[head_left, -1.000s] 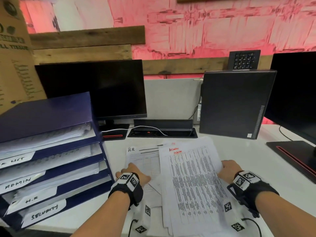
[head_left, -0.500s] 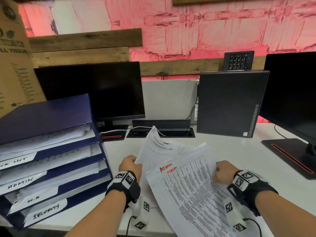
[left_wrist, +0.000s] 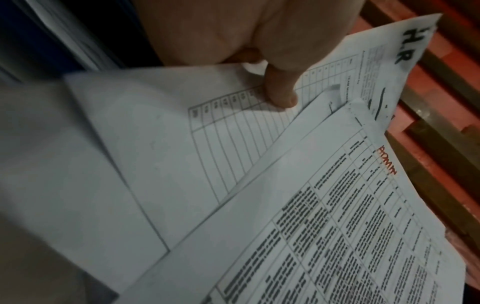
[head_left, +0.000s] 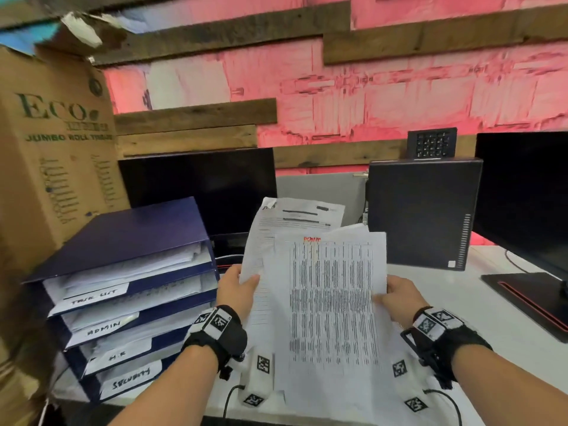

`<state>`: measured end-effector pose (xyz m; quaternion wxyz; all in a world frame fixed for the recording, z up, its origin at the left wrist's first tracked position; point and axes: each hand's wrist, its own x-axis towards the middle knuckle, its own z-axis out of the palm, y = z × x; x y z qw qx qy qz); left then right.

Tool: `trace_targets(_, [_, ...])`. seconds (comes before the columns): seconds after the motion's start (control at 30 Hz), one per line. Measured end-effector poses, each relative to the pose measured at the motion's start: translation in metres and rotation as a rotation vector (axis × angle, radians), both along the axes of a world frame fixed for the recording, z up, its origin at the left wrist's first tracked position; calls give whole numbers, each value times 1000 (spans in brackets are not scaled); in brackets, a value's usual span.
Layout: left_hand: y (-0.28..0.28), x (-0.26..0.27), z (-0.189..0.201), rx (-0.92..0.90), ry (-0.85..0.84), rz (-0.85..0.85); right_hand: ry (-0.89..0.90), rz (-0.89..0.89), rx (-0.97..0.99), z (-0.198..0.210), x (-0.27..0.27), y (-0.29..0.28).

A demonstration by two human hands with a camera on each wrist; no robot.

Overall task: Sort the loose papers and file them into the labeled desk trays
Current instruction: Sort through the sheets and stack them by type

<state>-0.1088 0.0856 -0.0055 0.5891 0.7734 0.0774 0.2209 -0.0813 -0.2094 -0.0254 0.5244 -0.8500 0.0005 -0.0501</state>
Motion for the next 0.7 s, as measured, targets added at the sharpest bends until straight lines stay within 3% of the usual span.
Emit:
trace_targets(0.17, [20,-33,17,4,-37,13,-5,92,86,26,-17,33])
trace_targets(0.47, [70,-95,12,80,-24,75,22,467,-74,37,-58,111])
trace_targets(0.7, [125,-132,4,155,96,165,-64,459,-207,42,-70,145])
